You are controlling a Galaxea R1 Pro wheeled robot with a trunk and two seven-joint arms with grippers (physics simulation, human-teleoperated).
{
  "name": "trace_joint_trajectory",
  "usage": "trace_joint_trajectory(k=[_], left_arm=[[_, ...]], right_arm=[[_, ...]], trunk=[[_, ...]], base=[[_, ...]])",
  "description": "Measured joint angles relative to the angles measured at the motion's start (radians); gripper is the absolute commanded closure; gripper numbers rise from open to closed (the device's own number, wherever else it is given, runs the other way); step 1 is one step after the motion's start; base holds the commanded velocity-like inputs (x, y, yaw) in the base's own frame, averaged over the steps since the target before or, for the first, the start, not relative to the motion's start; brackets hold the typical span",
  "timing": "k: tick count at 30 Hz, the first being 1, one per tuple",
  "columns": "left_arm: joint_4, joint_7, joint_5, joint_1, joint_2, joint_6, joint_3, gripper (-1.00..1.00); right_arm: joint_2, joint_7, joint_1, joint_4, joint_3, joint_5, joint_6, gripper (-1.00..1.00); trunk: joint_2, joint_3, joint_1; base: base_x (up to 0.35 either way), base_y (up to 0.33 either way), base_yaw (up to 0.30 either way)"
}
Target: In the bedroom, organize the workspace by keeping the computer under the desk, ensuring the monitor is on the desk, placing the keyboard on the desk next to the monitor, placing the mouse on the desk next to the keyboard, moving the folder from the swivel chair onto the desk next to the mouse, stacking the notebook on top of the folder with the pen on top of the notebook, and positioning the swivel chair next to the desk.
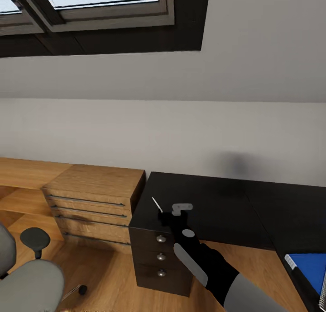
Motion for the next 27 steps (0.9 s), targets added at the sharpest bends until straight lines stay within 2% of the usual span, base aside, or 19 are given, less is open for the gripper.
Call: trace_joint_trajectory(k=[14, 22, 24, 27], left_arm=[[0.0, 0.0, 0.0, 0.0, 0.0, -0.001, 0.001, -1.0], [0.008, 0.0, 0.0, 0.0, 0.001, -0.001, 0.001, -1.0], [0.011, 0.0, 0.0, 0.0, 0.001, -0.001, 0.001, -1.0], [0.012, -0.001, 0.0, 0.0, 0.001, -0.001, 0.001, -1.0]], right_arm=[[0.0, 0.001, 0.0, 0.001, 0.0, 0.0, 0.0, -1.0], [-0.002, 0.005, 0.0, 0.008, 0.007, 0.002, 0.002, -1.0], [-0.01, 0.006, 0.0, 0.013, 0.031, 0.006, 0.002, -1.0], [-0.032, 0.007, 0.0, 0.014, 0.043, 0.009, 0.003, -1.0]], trunk=[[0.0, -0.01, 0.0], [0.0, -0.013, -0.001], [0.0, -0.013, 0.0], [0.0, -0.013, 0.0]], base=[[0.002, 0.0, 0.257], [0.208, 0.0, 0.067], [0.085, 0.0, 0.006], [0.02, 0.0, 0.001]])
